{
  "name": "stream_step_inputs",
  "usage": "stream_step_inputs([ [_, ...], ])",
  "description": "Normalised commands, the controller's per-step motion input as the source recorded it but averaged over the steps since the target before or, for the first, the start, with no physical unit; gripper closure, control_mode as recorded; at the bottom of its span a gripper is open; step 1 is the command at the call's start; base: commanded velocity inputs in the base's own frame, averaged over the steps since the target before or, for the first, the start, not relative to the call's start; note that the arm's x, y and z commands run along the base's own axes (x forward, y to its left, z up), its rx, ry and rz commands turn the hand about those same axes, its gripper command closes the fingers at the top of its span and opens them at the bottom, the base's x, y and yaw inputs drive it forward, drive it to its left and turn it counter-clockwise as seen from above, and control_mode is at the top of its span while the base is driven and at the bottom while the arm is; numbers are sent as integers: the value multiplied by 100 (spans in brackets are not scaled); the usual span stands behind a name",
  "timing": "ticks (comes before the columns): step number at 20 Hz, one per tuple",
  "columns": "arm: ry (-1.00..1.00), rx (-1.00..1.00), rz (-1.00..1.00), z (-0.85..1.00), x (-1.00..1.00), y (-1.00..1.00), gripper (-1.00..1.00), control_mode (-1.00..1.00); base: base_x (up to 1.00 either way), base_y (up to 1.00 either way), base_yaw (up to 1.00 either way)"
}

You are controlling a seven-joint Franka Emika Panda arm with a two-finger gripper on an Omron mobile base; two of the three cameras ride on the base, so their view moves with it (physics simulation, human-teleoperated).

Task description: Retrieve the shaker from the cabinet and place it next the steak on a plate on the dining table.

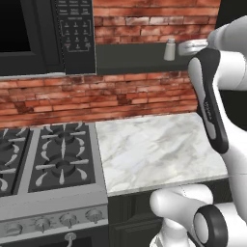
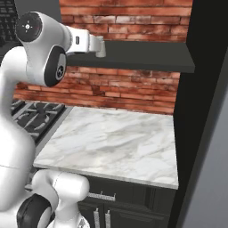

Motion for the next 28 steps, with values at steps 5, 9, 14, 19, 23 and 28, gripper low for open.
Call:
stream_step_inputs([
  [5,0,-1,0,-4,28,0,-100,-100,0,0,0],
  [9,0,0,0,-3,26,0,-100,-100,0,0,0],
  [14,0,0,0,-1,29,0,-100,-100,0,0,0],
  [19,0,0,0,0,24,0,-100,-100,0,0,0],
  [23,0,0,0,0,26,0,-100,-100,0,0,0],
  [28,0,0,0,-2,23,1,-100,-100,0,0,0],
])
